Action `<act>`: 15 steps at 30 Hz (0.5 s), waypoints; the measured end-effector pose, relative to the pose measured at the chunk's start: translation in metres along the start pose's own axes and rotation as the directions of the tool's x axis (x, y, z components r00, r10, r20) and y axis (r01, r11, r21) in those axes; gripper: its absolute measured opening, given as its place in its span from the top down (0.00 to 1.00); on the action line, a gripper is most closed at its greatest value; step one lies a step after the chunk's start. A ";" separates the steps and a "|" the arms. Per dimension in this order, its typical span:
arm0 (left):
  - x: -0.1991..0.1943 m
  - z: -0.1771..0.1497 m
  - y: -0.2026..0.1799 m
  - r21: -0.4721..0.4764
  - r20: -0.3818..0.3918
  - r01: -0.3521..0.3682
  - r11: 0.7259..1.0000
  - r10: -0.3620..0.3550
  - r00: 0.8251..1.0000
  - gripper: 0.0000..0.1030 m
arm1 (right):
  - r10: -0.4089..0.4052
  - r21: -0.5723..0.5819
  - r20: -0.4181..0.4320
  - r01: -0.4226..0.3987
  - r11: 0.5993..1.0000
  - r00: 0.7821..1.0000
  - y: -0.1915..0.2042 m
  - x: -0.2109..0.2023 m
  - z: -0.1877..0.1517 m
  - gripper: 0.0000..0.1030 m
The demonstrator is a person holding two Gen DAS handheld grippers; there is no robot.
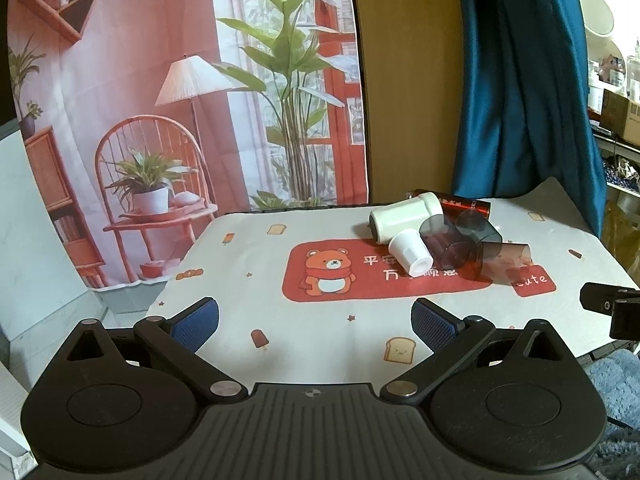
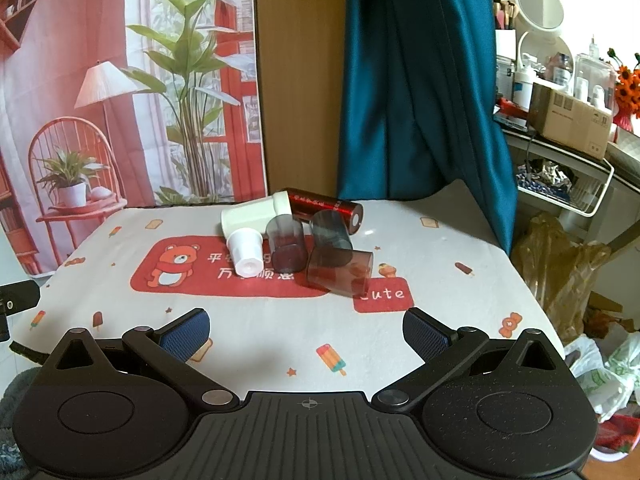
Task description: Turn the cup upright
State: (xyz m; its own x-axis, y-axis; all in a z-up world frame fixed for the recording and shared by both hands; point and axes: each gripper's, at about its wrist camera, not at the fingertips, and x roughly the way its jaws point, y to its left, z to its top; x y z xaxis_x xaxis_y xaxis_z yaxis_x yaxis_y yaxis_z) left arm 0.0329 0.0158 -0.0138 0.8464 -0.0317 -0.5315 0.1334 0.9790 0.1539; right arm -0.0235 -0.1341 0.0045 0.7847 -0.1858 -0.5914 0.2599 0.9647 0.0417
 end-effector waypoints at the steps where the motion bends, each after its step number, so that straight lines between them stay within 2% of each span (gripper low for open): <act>1: 0.000 0.000 0.000 -0.001 -0.001 0.000 1.000 0.000 1.000 0.00 | 0.000 0.000 0.000 0.000 1.000 1.000 0.000 0.000 0.000 0.00; 15: 0.001 -0.002 0.001 -0.005 -0.008 0.005 1.000 -0.005 1.000 0.00 | 0.000 0.000 -0.003 0.000 1.000 1.000 0.000 0.001 -0.002 0.00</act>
State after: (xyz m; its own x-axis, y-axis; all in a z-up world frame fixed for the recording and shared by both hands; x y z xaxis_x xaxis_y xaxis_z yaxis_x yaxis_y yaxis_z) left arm 0.0329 0.0174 -0.0154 0.8415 -0.0352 -0.5392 0.1353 0.9798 0.1471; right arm -0.0238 -0.1337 0.0029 0.7832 -0.1854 -0.5934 0.2603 0.9646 0.0421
